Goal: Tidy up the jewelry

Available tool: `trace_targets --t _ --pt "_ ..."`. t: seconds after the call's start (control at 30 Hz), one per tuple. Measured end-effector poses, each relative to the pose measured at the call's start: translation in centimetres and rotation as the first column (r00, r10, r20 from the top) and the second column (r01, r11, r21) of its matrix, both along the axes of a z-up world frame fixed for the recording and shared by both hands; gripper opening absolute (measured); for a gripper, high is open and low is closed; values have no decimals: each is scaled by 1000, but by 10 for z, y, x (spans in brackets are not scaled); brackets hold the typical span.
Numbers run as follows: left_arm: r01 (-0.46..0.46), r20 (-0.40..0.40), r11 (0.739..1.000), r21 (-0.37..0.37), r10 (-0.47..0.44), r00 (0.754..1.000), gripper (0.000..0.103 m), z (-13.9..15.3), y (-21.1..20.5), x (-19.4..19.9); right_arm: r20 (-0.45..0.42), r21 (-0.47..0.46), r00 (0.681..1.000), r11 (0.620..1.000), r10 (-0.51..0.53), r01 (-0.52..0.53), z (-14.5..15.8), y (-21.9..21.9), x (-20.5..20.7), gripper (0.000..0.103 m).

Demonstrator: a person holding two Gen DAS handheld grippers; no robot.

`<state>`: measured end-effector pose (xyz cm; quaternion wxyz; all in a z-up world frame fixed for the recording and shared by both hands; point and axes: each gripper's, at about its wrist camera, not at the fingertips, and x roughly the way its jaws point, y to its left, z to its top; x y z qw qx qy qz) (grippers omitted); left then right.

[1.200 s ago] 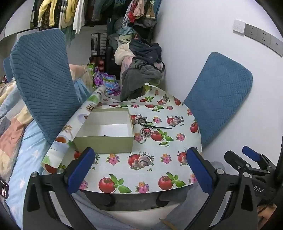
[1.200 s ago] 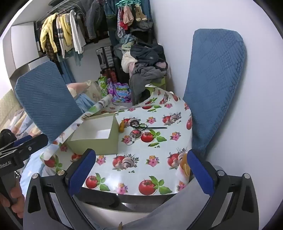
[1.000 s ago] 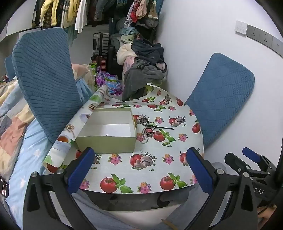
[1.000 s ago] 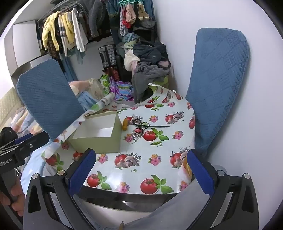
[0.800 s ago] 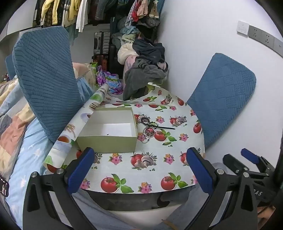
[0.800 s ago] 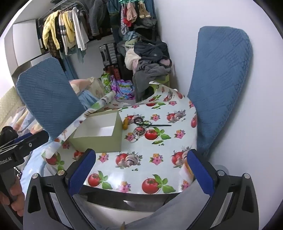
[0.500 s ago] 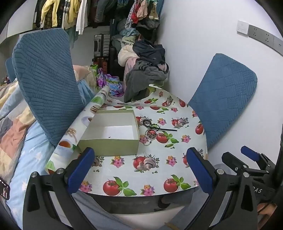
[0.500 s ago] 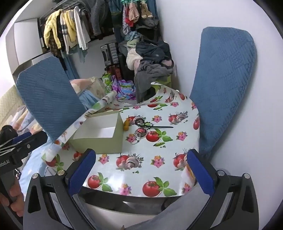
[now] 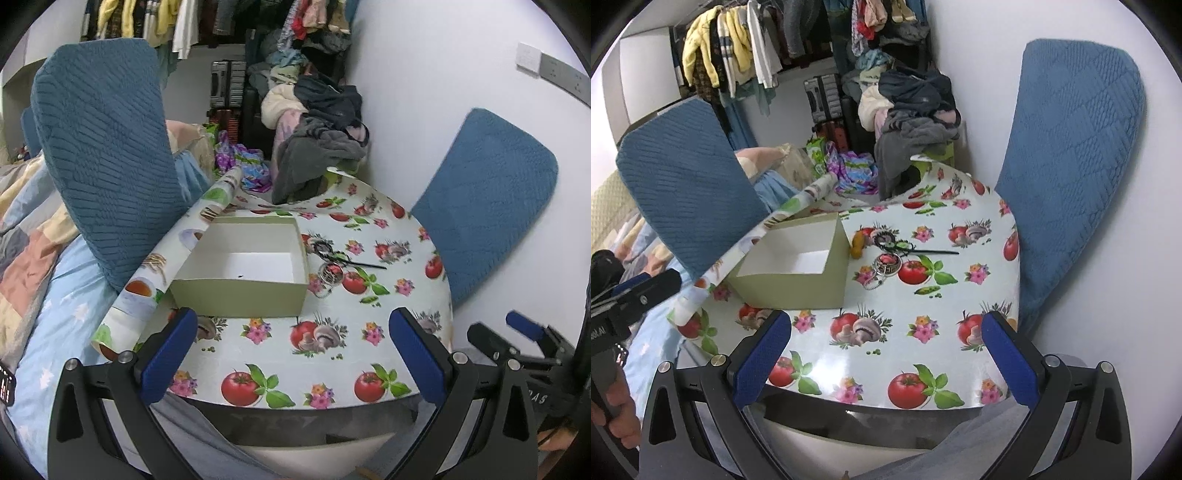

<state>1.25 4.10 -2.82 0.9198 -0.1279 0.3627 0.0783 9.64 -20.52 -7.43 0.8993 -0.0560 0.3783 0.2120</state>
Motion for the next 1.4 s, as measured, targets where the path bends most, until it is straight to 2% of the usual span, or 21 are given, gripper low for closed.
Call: trace_targets --t 0.1,0.27,0.47,0.63,1.2,1.4 --pt "-7 -10 1000 -16 6 1000 103 -4 4 7 -8 0 1000 1000 7 -7 -6 2 6 103" --pt "-7 -29 1000 24 7 1000 103 -17 3 20 3 1 1000 1000 7 -7 -13 5 15 103" --pt "-9 -54 1000 0 9 999 103 -28 4 28 -16 24 1000 1000 -6 7 -22 1 24 103" --pt "-13 -66 1000 -2 13 998 103 -34 1 31 -18 7 1000 1000 -13 13 -25 0 27 103" --pt "0 -65 1000 -3 0 998 103 -35 -5 26 -19 23 1000 1000 -13 13 -25 -6 21 103" --pt "-11 -53 1000 0 11 999 103 -30 -1 27 31 13 999 1000 -8 7 -16 -1 17 103"
